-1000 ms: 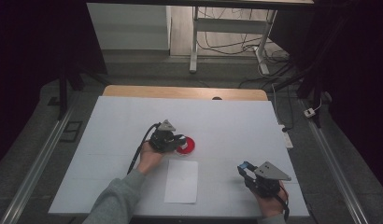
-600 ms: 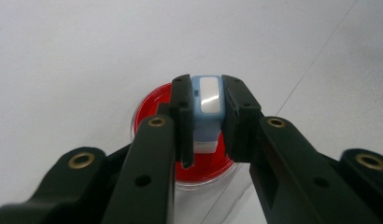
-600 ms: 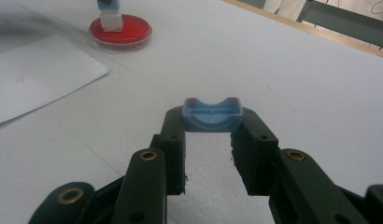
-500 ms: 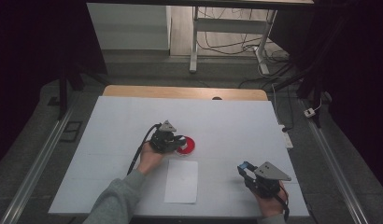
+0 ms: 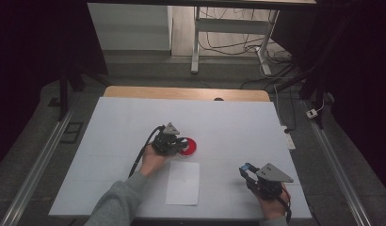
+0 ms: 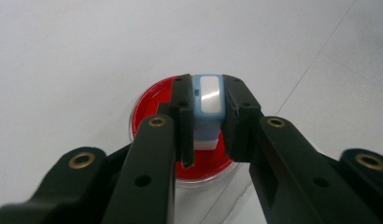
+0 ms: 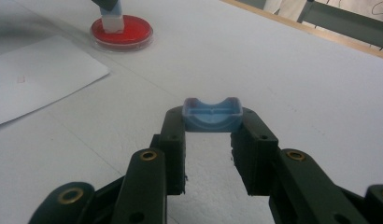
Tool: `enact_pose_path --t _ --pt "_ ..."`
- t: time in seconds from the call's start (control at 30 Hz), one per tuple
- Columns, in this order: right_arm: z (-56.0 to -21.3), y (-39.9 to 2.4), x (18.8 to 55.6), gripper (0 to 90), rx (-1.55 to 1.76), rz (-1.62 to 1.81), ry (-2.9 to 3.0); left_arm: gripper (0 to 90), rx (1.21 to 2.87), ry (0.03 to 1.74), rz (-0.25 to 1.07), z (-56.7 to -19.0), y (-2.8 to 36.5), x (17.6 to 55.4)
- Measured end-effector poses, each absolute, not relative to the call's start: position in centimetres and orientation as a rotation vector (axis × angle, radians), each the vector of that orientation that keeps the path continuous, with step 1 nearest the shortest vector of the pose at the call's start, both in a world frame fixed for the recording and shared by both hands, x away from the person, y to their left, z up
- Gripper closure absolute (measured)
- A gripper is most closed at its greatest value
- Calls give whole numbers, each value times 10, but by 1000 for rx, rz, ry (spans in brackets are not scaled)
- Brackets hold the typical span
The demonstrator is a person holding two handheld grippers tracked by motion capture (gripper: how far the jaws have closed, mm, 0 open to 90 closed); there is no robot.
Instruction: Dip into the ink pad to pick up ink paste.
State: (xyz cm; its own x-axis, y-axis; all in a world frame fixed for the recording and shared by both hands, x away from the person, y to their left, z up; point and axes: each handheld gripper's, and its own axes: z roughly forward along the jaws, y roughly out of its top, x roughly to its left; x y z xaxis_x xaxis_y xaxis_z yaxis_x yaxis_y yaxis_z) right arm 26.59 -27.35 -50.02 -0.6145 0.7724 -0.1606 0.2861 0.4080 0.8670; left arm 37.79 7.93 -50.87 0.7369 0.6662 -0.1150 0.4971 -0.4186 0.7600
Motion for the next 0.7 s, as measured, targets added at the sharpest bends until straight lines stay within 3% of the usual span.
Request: enact_pose_path --t 0.7 --pt "-500 -273 265 659 894 1144 2114 760 2097 859 286 -506 79 375"
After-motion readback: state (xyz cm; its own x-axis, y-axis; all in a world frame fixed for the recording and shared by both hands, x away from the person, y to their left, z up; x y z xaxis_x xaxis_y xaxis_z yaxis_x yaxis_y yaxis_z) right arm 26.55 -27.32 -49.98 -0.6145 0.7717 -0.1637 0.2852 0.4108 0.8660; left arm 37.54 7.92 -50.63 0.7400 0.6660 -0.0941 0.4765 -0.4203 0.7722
